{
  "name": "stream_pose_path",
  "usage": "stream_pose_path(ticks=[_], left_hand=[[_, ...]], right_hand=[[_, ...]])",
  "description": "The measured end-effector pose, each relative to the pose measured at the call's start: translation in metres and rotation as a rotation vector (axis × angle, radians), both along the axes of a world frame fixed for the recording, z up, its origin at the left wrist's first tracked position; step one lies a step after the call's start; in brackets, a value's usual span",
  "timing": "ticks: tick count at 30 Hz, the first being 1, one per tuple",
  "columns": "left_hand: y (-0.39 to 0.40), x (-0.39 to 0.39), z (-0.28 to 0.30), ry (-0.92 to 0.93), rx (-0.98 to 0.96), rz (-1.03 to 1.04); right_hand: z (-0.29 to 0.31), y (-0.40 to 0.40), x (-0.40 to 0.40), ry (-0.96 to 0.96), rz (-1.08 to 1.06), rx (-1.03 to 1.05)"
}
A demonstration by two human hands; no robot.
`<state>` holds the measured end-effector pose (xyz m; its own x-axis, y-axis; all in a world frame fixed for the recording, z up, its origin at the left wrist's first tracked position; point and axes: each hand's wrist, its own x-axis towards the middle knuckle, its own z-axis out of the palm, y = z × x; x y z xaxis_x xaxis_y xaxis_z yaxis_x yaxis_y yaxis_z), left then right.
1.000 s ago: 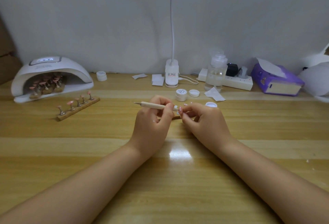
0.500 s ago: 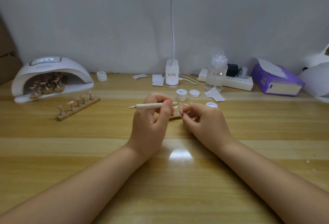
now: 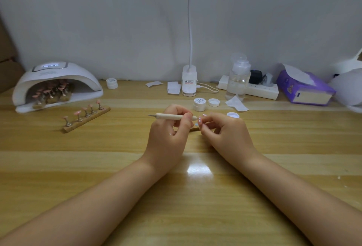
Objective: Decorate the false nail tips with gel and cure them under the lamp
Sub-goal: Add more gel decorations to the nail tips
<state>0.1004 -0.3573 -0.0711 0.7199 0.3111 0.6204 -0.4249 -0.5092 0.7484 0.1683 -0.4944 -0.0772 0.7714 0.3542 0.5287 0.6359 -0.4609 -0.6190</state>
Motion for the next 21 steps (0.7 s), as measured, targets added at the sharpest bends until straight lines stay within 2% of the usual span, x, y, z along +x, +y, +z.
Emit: stream_pose_path(ticks=[21], left_hand=[[0.0001,0.0014,0.0007,0.015,0.000,0.023]], right_hand=[[-0.0022,0.0005,0.0013,-0.004,-0.001,-0.006]])
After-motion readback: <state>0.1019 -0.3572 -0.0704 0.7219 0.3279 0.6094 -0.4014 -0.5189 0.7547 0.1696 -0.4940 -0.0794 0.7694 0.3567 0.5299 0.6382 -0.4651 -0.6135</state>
